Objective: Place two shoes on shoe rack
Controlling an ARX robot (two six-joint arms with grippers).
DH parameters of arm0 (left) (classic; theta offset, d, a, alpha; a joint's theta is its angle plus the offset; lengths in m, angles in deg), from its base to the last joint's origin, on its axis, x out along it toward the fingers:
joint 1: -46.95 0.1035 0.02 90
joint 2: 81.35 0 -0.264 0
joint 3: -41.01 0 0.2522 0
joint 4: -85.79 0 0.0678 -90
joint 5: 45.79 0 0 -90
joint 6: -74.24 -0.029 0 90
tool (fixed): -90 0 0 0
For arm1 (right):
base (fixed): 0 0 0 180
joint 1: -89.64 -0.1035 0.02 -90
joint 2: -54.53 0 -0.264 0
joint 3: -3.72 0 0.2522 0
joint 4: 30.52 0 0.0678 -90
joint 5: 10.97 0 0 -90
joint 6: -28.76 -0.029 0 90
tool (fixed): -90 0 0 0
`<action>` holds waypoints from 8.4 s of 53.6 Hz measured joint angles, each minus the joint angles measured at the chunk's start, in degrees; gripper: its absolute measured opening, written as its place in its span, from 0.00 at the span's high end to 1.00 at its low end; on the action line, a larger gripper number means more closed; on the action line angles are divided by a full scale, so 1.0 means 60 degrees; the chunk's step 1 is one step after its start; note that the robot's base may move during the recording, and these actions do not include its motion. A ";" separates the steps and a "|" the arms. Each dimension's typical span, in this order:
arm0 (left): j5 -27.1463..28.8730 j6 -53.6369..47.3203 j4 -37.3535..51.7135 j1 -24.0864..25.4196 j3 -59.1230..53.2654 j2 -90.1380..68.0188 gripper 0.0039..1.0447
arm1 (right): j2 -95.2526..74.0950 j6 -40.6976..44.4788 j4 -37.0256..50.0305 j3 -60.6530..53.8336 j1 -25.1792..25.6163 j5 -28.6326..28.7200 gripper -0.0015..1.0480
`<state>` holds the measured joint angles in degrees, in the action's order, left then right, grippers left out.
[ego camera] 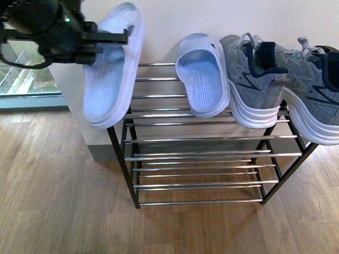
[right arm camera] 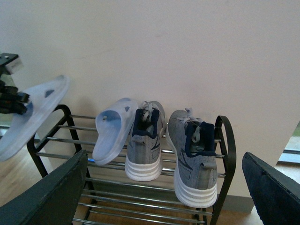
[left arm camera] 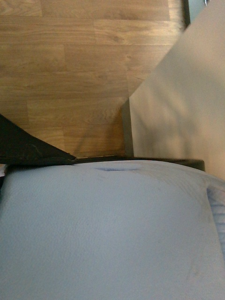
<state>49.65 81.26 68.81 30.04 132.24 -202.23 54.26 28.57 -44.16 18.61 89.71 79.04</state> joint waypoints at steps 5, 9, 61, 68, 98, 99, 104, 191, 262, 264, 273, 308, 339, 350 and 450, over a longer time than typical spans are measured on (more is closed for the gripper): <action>0.0025 0.0138 -0.0248 -0.0277 0.0772 -0.0525 0.98 | 0.0000 0.0000 0.0000 0.0000 0.0000 0.0000 0.09; 0.0000 0.0284 -0.0372 -0.0495 0.1279 -0.0856 0.98 | 0.0000 0.0000 0.0000 0.0000 0.0000 0.0000 0.09; -0.0259 0.1494 -0.0885 -0.0616 0.3453 -0.3005 0.50 | 0.0000 0.0000 0.0000 0.0000 0.0000 0.0000 0.09; -0.0029 0.1286 -0.0849 -0.0576 0.3034 -0.2186 0.29 | 0.0000 0.0000 0.0000 0.0000 0.0000 0.0000 0.09; 0.1588 -0.1038 0.9653 0.0248 -0.5315 0.3548 0.57 | 0.0000 0.0000 0.0000 0.0000 0.0000 0.0000 0.09; 0.1566 -0.1038 0.9763 0.0335 -0.5643 0.3708 0.60 | 0.0000 0.0000 0.0000 0.0000 0.0000 0.0000 0.09; 0.1326 -0.1042 1.0083 0.0641 -0.6681 0.4357 0.74 | 0.0004 0.0000 0.0000 0.0000 0.0000 0.0000 0.09; -0.0903 -0.1104 0.5450 0.2779 -1.2768 1.5169 0.99 | 0.0000 0.0000 0.0000 0.0000 0.0000 -0.0004 0.09; -0.0900 -0.1104 0.0535 0.2787 -1.2768 1.9988 0.99 | 0.0004 0.0000 0.0000 0.0000 0.0000 -0.0004 0.09; -0.0900 -0.1104 0.0535 0.2787 -1.2768 1.9988 0.99 | 0.0004 0.0000 0.0000 0.0000 0.0000 0.0000 0.09; -0.0900 -0.1100 0.0535 0.2787 -1.2768 1.9992 0.80 | 0.0004 0.0000 0.0000 0.0000 0.0000 -0.0004 0.09; -0.0903 -0.1129 0.0532 0.2787 -1.2768 1.9995 0.09 | 0.0000 0.0000 -0.0011 0.0000 0.0000 -0.0004 0.09; -0.0903 -0.1129 0.0535 0.2787 -1.2768 1.9995 0.09 | 0.0000 0.0000 -0.0011 0.0000 0.0000 -0.0004 0.09; -0.0907 -0.1129 0.0535 0.2787 -1.2768 1.9995 0.09 | 0.0000 0.0000 -0.0011 0.0000 0.0000 -0.0007 0.09; -0.0907 -0.1129 0.0535 0.2787 -1.2768 1.9995 0.09 | 0.0007 0.0000 -0.0015 0.0000 0.0000 -0.0004 0.09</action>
<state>44.20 74.49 72.02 46.76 55.64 -82.25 54.30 28.57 -44.25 18.61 89.71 79.02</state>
